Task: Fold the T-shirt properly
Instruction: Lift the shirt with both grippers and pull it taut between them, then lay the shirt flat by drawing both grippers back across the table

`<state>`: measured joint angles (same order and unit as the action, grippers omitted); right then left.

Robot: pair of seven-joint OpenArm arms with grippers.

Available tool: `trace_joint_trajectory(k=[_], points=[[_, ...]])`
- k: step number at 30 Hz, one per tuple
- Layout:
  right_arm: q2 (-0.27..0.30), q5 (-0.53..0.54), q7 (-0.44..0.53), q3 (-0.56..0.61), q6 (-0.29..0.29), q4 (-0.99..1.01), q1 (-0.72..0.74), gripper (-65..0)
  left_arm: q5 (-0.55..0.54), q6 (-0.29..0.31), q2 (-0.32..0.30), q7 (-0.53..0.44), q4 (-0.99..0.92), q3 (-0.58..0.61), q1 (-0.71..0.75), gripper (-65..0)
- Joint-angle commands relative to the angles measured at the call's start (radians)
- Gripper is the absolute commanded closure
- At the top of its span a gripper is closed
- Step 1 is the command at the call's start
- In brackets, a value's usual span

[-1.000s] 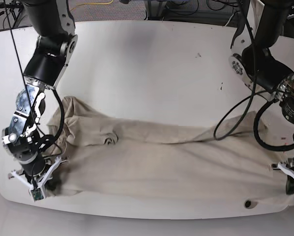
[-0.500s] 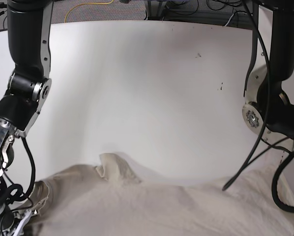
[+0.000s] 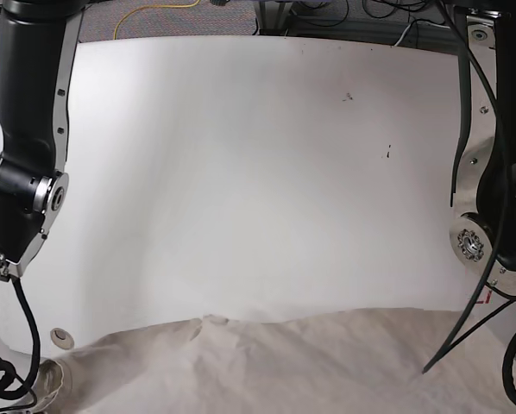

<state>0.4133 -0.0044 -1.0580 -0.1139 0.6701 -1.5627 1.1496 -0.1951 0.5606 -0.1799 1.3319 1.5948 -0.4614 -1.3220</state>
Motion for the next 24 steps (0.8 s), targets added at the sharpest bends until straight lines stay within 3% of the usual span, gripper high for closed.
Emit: trace_joint_trajectory(k=[1,8,14,24], points=[[0.011,-0.018,0.003,-0.002,-0.003,-0.043,0.025,-0.2,0.001,0.000,-0.007,-0.027,0.006,0.005,-0.003,0.0],[0.012,-0.024,-0.024,-0.019,0.026,-0.149,-0.115,-0.2,-0.001,0.002,-0.027,-0.027,0.039,-0.001,0.123,0.0],[-0.001,-0.018,-0.026,-0.116,0.026,-0.250,-0.303,-0.2,-0.001,0.005,-0.028,-0.027,0.117,-0.001,0.250,0.0],[-0.093,-0.018,-0.026,-0.238,0.027,-0.390,-0.616,-0.2,-0.001,0.105,-0.030,-0.015,0.240,-0.058,0.513,0.0]])
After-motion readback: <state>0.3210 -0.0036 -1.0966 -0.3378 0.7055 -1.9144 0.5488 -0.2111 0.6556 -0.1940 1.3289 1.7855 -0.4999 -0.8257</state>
